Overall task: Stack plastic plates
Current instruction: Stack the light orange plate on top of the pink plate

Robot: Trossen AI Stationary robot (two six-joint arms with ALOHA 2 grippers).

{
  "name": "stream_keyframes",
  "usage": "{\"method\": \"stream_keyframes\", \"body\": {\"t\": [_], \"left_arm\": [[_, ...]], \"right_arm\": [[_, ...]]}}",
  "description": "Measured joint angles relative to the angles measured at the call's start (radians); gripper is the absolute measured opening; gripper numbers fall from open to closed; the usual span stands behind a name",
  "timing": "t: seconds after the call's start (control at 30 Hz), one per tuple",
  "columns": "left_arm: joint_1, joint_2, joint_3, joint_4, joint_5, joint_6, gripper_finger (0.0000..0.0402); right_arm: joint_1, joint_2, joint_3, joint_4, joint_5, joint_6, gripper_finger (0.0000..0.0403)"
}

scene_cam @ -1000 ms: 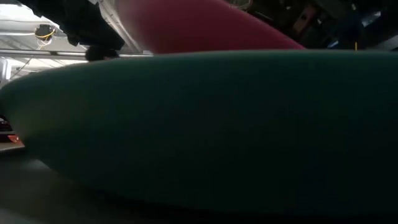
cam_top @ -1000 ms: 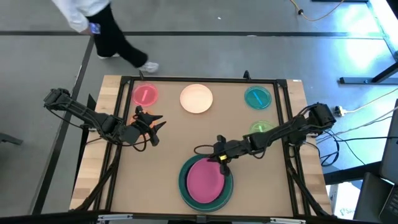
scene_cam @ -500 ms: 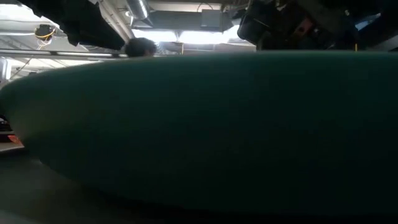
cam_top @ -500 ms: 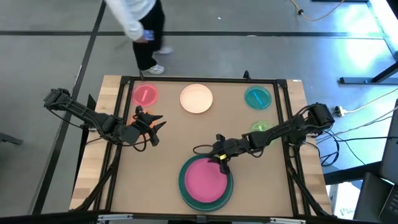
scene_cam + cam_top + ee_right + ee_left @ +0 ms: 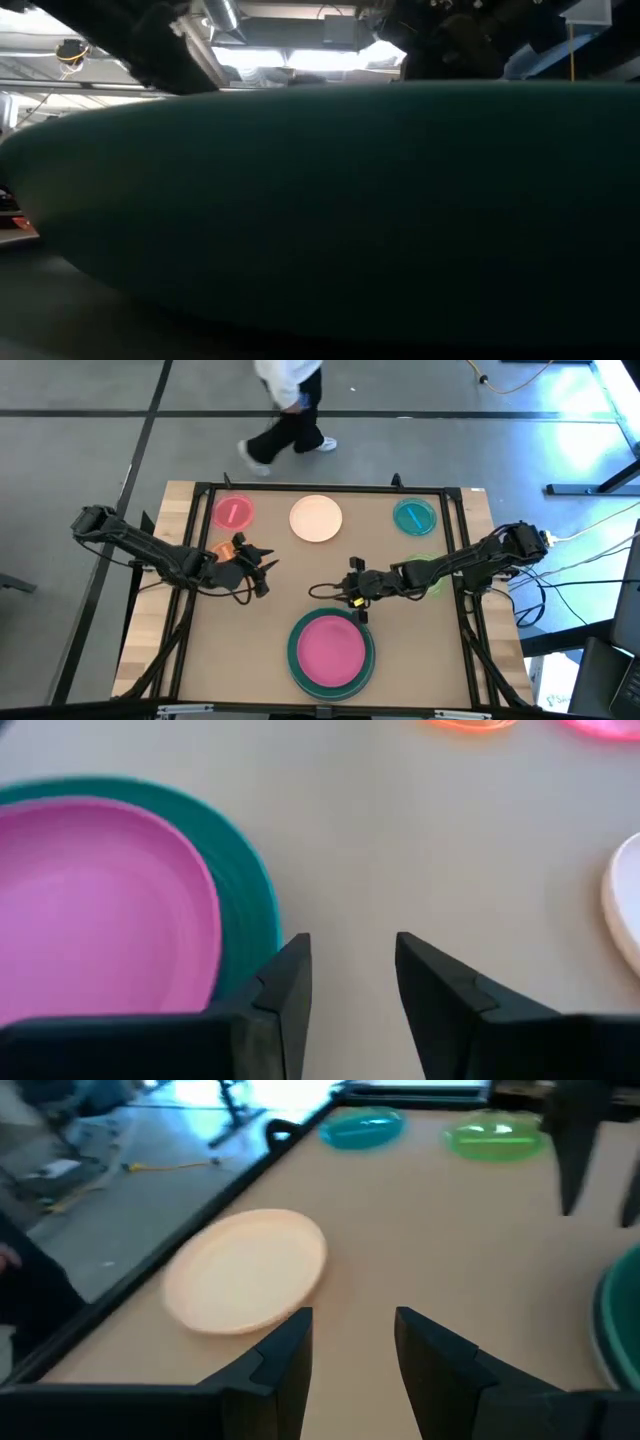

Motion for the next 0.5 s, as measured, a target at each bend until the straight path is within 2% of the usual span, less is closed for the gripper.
{"method": "stream_keyframes", "body": {"t": [0.2, 0.5], "left_arm": [[0.118, 0.104, -0.001, 0.156, 0.221, 0.134, 0.0137], [0.362, 0.232, -0.001, 0.307, 0.535, 0.327, 0.0137]], "right_arm": [[0.000, 0.000, -0.015, 0.059, 0.052, -0.029, 0.0134], [0.001, 0.000, -0.043, 0.147, 0.049, -0.029, 0.0134]]}}
